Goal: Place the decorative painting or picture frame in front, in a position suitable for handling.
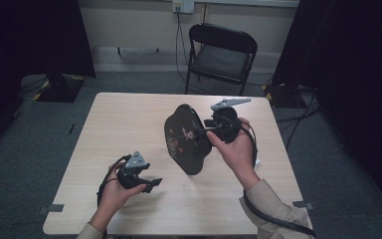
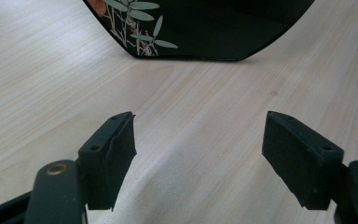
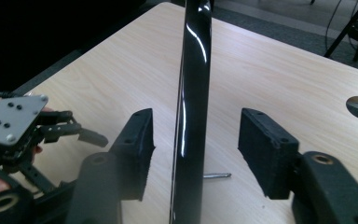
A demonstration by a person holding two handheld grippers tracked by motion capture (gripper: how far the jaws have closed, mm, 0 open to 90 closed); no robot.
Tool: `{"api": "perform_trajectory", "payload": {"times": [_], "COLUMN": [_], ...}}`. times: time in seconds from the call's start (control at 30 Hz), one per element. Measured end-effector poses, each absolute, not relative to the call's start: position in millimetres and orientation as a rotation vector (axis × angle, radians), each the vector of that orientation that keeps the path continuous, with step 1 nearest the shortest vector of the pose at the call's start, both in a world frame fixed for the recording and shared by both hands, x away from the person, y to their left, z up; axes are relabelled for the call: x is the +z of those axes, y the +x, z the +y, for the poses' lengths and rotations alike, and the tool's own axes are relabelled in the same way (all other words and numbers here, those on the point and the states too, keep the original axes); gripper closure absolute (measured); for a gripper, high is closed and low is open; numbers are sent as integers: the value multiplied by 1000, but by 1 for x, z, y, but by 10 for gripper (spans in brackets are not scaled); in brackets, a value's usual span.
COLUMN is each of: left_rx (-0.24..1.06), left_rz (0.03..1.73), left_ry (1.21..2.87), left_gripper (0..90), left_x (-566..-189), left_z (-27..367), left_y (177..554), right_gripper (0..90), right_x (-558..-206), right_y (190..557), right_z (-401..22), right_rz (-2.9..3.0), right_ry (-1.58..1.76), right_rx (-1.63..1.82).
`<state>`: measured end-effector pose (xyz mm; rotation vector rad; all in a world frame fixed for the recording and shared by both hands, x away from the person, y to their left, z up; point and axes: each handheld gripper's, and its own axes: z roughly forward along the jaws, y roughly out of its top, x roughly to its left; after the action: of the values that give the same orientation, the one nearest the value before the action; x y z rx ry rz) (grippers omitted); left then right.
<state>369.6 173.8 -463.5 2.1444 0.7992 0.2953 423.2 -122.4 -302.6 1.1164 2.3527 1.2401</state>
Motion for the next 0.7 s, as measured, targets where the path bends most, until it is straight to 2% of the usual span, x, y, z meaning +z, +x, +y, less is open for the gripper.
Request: {"api": "perform_trajectory", "payload": {"times": [0.03,0.23,0.7], "left_rx": [291,305,295], "left_rz": [806,794,800], "left_ry": [2140,2155,2162], "left_gripper": [255,255,255], "left_x": [-464,-463,-466], "left_z": [173,172,169], "left_y": [369,369,369], "right_gripper": [385,353,333], "right_x": [-304,-307,-317], "right_y": [422,416,404], "right_z": [-127,-145,-184], "right_rz": [2373,2380,2400], "right_ry": [1102,1087,1072], "right_rx": [1246,1263,1273]}}
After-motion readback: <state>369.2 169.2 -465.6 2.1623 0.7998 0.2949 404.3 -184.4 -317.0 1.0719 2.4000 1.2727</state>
